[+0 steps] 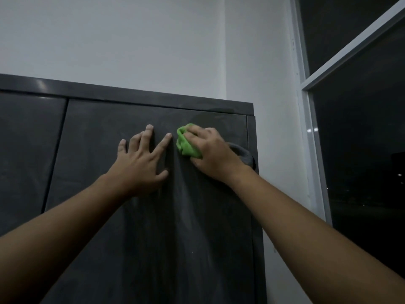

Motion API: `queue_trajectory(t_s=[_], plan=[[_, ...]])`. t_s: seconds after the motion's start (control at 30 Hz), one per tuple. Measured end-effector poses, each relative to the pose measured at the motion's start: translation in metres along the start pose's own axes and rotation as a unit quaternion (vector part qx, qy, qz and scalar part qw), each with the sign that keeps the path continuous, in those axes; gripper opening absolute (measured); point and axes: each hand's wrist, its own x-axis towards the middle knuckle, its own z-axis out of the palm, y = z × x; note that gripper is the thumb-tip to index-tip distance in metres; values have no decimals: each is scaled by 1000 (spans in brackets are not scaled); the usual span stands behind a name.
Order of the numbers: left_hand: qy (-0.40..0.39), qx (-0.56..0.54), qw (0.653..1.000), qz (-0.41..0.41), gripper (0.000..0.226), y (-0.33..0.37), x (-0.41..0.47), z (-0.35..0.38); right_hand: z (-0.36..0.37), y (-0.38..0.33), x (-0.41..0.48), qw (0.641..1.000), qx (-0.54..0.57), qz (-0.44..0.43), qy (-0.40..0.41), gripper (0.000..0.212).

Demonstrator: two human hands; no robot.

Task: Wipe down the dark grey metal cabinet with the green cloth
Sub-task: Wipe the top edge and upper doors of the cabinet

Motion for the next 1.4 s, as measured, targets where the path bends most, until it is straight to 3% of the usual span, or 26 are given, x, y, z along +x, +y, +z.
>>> queue_trajectory(t_s=[0.1,0.17,0.27,0.37,0.43,0.67,0.77,0.87,0.97,1.1,1.2,1.3,1.4], plan=[[10,2,1000,4,92,0,-1,2,-4,13,-11,997,9,-59,-39,57],[16,-2,1000,6,93,0,1,1,-5,26,-11,999,12,-30,36,53],[21,9,1000,9,94,-2,3,-1,-16,45,5,966,41,151,207,52],[27,22,999,15,94,-3,3,-2,-24,41,27,929,39,313,192,55],[32,26,999,18,94,-4,4,-2,-21,28,41,925,32,337,170,64],[48,25,998,33,96,-5,5,2,-1,-21,83,961,43,244,123,59],[81,-26,994,65,97,-15,3,5,6,-45,98,975,32,206,74,62],[165,-151,972,74,73,-40,-1,5,10,-61,113,985,20,166,36,64],[299,-247,922,13,43,-66,-3,-1,20,-75,125,990,15,135,32,58],[349,-283,893,-35,33,-81,8,-24,31,-98,134,992,37,115,20,59],[353,-313,881,-46,30,-90,17,-39,30,-119,135,987,89,134,-10,65],[344,-376,858,-63,33,-96,17,-48,24,-132,135,968,181,166,-54,84],[343,-383,857,-44,27,-95,14,-52,15,-131,132,910,363,189,-71,97]])
